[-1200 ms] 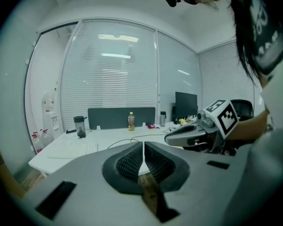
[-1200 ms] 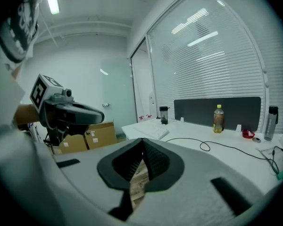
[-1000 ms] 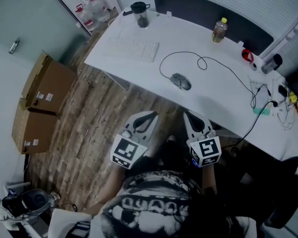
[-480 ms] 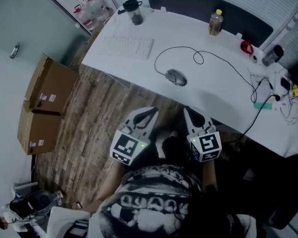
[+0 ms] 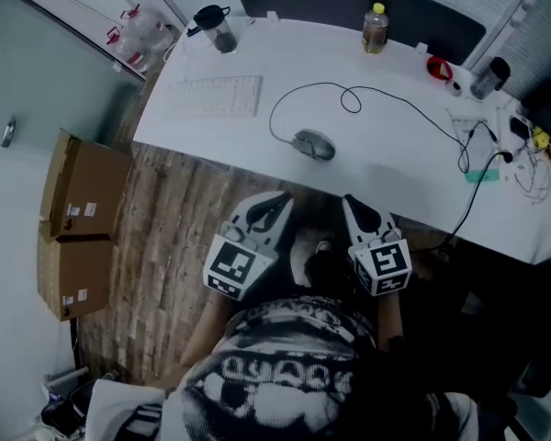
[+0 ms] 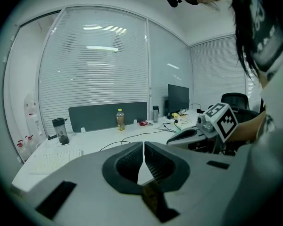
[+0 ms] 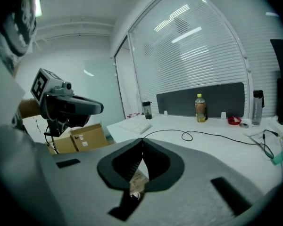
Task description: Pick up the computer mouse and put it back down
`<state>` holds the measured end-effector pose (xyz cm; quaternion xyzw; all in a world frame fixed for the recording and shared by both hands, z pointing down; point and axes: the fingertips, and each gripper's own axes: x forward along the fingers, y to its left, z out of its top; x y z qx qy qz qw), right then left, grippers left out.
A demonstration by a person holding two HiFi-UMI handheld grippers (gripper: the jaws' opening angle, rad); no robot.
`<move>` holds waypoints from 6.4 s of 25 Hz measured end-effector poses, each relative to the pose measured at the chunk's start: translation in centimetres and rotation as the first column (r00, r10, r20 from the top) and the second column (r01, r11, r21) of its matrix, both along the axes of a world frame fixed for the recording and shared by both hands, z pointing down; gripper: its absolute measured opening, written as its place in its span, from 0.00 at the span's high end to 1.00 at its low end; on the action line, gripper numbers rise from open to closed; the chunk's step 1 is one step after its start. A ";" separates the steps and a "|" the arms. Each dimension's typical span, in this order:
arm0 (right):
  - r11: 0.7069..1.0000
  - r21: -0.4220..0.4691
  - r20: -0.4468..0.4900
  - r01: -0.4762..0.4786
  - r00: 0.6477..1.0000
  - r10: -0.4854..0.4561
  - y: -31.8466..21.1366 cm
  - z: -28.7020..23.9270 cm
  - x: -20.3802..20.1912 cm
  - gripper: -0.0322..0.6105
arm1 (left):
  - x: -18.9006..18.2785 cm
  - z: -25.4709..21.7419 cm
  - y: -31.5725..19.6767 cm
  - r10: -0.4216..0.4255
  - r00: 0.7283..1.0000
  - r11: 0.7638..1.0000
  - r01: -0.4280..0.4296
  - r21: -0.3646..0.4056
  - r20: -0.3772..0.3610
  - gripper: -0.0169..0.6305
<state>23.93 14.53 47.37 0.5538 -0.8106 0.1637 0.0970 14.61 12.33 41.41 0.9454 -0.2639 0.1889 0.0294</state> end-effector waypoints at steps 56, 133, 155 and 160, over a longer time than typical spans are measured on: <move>0.896 -0.439 -0.229 0.066 0.956 -0.183 -19.7 18.3 -5.1 0.42 | -8.5 3.9 -24.1 0.260 0.965 0.960 -0.262 -0.093 -0.042 0.96; 0.977 -0.208 -0.131 0.039 0.989 -0.067 -45.9 10.0 -11.5 0.48 | -24.8 7.6 -33.5 -0.109 0.993 0.984 0.116 -0.135 0.054 0.96; 0.968 -0.107 -0.015 -0.229 0.973 0.229 -28.1 4.0 -9.7 0.63 | -14.2 6.9 -27.2 0.239 0.971 0.962 -0.239 -0.133 -0.015 0.96; 0.959 -0.085 -0.014 -0.270 0.963 0.270 -25.9 2.8 -8.6 0.65 | -12.1 7.0 -25.6 0.307 0.952 0.942 -0.307 -0.139 -0.019 0.96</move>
